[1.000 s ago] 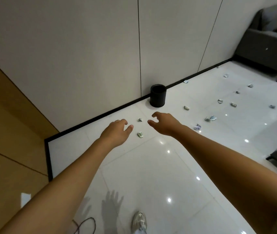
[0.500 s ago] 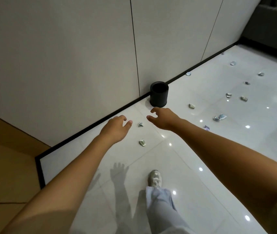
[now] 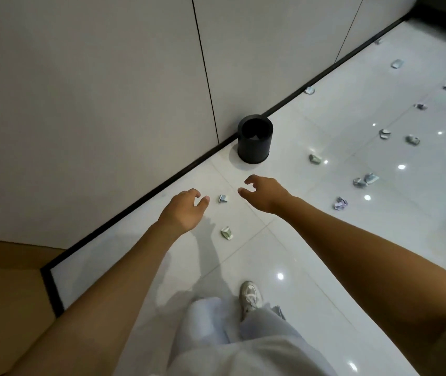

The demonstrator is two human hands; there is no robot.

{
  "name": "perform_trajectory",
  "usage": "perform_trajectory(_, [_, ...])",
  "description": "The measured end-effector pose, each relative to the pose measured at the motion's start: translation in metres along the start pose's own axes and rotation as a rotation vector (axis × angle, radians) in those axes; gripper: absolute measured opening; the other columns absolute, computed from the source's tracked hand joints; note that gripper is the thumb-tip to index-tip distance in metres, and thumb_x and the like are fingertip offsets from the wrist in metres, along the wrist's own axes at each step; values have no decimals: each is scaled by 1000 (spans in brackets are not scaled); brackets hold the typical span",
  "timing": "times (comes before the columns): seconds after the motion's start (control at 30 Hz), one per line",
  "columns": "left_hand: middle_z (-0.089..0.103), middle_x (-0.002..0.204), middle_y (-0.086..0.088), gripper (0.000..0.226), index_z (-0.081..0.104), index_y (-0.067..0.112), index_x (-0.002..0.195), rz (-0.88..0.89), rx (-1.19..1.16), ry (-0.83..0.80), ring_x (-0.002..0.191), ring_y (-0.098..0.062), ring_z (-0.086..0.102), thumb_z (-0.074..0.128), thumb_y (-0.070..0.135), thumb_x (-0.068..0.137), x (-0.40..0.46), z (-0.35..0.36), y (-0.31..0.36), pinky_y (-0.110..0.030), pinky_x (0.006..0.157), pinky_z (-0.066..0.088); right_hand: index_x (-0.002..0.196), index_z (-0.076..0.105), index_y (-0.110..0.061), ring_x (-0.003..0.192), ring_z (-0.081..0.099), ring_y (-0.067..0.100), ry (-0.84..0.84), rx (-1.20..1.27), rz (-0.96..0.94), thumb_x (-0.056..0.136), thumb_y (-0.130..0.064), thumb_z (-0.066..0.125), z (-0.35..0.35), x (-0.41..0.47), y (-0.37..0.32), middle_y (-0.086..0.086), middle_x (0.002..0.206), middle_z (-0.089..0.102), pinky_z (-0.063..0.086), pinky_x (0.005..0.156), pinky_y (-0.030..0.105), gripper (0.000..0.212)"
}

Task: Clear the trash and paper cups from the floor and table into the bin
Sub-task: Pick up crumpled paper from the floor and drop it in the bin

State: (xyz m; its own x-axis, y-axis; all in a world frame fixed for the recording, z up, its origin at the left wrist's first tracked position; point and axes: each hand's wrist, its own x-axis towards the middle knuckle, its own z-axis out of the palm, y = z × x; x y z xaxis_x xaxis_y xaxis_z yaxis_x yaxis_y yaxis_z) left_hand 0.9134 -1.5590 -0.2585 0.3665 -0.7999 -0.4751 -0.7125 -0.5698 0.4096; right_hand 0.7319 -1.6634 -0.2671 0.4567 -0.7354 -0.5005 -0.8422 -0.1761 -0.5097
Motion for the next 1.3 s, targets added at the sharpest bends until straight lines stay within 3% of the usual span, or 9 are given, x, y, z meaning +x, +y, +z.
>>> perform_trajectory(0.17, [59, 120, -8, 43, 53, 13, 122, 45, -41, -46, 112, -22, 52, 46, 46, 95, 61, 1, -6, -24, 84, 36, 136, 44, -17, 124, 48, 26, 6, 108, 102, 96, -46, 45, 4, 46, 7, 10, 132, 55, 40, 96, 34, 50])
perform_trajectory(0.47, [55, 128, -8, 43, 54, 13, 124, 147, 54, -240, 119, -23, 50, 46, 45, 95, 204, -20, -19, -30, 95, 39, 136, 45, -18, 117, 53, 26, 107, 412, 360, 95, -44, 48, 36, 141, -13, 10, 131, 55, 41, 89, 30, 49])
perform_trajectory(0.77, [56, 131, -6, 38, 57, 14, 121, 247, 209, -475, 120, -22, 51, 47, 41, 96, 324, -34, -56, -23, 90, 34, 136, 45, -18, 120, 52, 24, 264, 789, 709, 90, -36, 59, 102, 205, -44, 9, 134, 53, 41, 94, 32, 51])
perform_trajectory(1.0, [56, 132, -4, 35, 58, 15, 121, 178, 244, -642, 120, -20, 51, 48, 37, 95, 378, 26, -97, -23, 88, 34, 136, 45, -20, 123, 49, 22, 370, 917, 826, 85, -25, 68, 185, 235, -23, 4, 136, 51, 41, 102, 34, 56])
perform_trajectory(1.3, [64, 110, -1, 22, 64, 15, 106, 138, 211, -657, 105, -17, 57, 53, 30, 94, 471, 176, -186, -25, 87, 38, 137, 43, -21, 124, 48, 22, 368, 917, 899, 82, -24, 71, 365, 337, 94, 3, 139, 49, 39, 100, 32, 62])
